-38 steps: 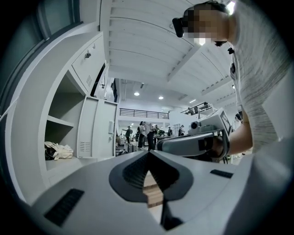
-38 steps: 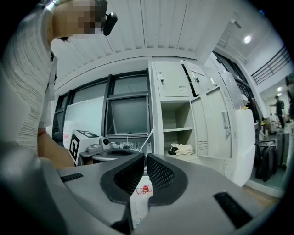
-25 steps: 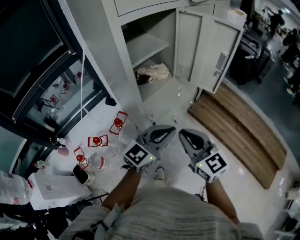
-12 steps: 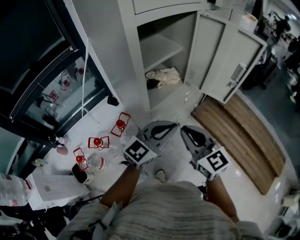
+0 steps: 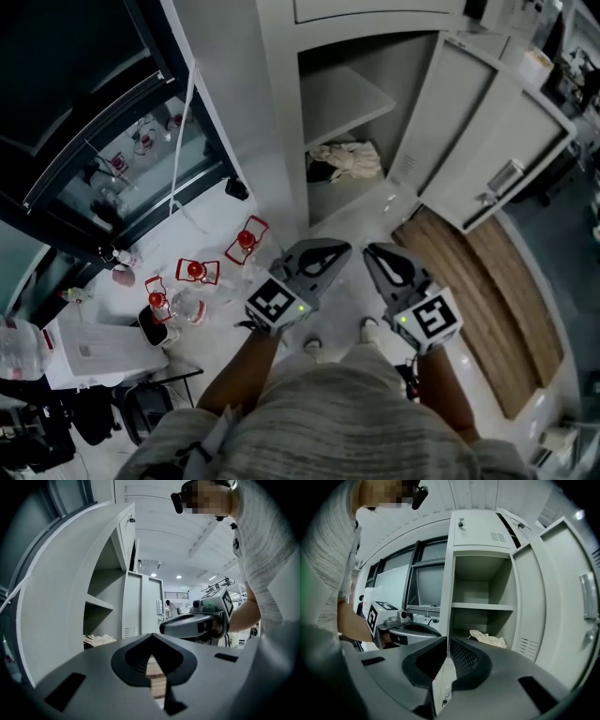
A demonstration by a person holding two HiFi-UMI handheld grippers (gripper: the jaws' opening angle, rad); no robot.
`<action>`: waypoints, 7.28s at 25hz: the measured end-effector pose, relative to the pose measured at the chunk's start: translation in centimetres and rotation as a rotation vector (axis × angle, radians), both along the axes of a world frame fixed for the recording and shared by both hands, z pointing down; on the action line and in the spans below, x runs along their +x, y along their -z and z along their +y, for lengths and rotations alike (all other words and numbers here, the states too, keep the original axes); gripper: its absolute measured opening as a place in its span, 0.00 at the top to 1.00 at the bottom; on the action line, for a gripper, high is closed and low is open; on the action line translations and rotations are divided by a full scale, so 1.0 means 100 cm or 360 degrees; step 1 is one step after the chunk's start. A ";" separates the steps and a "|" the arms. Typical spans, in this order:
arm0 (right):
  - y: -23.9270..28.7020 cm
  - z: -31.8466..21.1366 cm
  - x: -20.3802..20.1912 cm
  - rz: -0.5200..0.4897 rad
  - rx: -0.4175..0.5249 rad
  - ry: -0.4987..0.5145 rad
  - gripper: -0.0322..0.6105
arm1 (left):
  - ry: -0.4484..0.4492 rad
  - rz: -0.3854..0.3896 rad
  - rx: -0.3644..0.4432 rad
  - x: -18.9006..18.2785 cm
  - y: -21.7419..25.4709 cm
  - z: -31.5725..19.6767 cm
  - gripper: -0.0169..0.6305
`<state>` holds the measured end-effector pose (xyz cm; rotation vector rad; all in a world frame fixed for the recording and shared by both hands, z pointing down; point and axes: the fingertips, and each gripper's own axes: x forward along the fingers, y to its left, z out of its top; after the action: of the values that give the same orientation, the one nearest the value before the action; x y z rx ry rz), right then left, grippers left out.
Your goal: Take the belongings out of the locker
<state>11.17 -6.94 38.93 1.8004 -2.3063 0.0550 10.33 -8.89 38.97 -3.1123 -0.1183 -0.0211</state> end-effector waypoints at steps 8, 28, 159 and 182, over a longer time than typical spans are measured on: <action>0.006 -0.036 0.026 0.0064 -0.0052 0.0278 0.95 | 0.0282 0.0004 -0.0064 0.025 -0.002 -0.032 0.97; -0.009 -0.093 0.046 0.0294 -0.0181 0.0583 0.95 | 0.0627 0.0089 -0.0148 0.051 -0.017 -0.065 0.97; -0.108 -0.250 0.088 0.1197 -0.0497 0.0447 0.45 | 0.0758 -0.0096 -0.0133 0.035 -0.056 -0.077 0.97; -0.111 -0.252 0.090 0.1419 -0.0377 0.0345 0.62 | 0.0750 -0.0090 -0.0137 0.035 -0.054 -0.078 0.97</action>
<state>20.22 -32.10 50.01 1.1062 -1.7213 -0.4050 13.81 -16.73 44.39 -3.1416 0.6269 -0.1156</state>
